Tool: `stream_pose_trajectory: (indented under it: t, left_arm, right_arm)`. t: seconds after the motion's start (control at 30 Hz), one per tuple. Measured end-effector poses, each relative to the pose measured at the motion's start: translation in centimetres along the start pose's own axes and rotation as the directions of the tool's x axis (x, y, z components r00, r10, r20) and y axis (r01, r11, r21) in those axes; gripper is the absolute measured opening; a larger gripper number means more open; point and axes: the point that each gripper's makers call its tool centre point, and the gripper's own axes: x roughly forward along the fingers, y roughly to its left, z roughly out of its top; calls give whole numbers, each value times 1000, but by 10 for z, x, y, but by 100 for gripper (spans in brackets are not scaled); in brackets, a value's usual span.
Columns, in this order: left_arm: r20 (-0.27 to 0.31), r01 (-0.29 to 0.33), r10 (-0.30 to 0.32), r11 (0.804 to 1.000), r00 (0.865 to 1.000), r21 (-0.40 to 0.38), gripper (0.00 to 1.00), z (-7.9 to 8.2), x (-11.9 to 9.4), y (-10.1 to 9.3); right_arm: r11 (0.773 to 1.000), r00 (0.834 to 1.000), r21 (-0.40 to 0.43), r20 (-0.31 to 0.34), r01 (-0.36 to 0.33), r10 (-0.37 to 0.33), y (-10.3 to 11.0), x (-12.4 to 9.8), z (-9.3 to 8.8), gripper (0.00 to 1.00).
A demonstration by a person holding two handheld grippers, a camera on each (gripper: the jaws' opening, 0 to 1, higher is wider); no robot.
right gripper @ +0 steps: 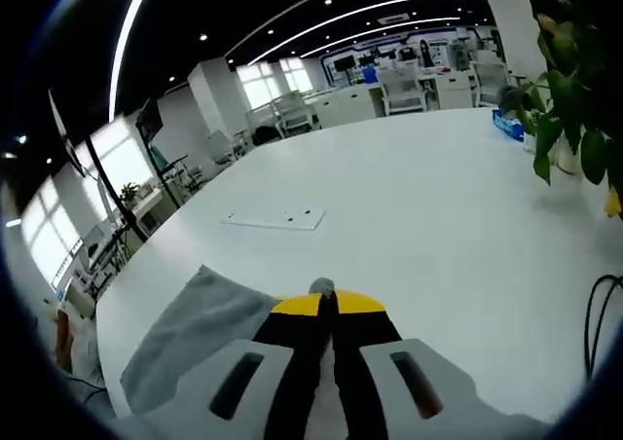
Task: Fold the towel on the table until its edges align and the towel forms a compact rectangular stack.
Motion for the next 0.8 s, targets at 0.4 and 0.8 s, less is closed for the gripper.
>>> stream_pose_trajectory:
  t: [0.4, 0.8]
  left_arm:
    - [27, -116, 118, 991, 993, -73, 3, -3, -50, 24]
    - [12, -258, 264, 951, 964, -172, 3, -23, -99, 52]
  right_arm:
    - [998, 998, 20, 33, -56, 56, 50, 14, 23, 0]
    - [991, 991, -34, 21, -130, 131, 115, 36, 36, 0]
